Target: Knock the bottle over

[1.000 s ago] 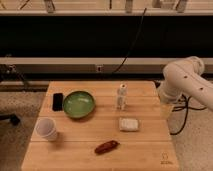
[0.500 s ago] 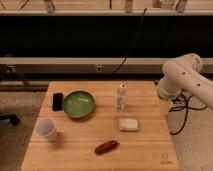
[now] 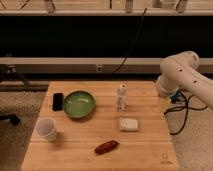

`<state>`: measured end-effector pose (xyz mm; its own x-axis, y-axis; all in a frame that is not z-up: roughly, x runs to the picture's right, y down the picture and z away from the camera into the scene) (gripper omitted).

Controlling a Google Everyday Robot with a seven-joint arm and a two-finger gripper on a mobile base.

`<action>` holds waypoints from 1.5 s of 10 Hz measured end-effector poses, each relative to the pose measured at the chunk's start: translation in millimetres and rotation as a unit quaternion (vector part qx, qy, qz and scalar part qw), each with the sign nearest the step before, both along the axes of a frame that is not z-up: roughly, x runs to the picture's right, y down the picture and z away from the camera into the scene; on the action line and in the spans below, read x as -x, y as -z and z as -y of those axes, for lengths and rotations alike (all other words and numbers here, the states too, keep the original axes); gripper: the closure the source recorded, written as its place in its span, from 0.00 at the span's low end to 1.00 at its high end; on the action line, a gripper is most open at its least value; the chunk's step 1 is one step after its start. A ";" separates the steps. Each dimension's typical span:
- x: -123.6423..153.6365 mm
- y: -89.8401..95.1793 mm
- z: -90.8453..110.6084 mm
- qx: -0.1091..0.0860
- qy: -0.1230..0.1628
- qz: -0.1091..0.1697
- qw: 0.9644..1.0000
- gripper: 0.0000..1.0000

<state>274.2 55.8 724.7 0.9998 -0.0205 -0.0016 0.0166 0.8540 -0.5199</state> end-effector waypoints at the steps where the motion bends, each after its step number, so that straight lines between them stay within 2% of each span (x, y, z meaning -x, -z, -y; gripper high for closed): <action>1: 2.5 -2.2 1.1 0.000 0.002 0.002 1.000 0.20; 15: 21.4 -24.1 3.2 0.014 0.029 0.035 0.999 0.20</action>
<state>252.7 52.7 748.8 0.9946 -0.0770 0.0697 0.1025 0.8354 -0.5399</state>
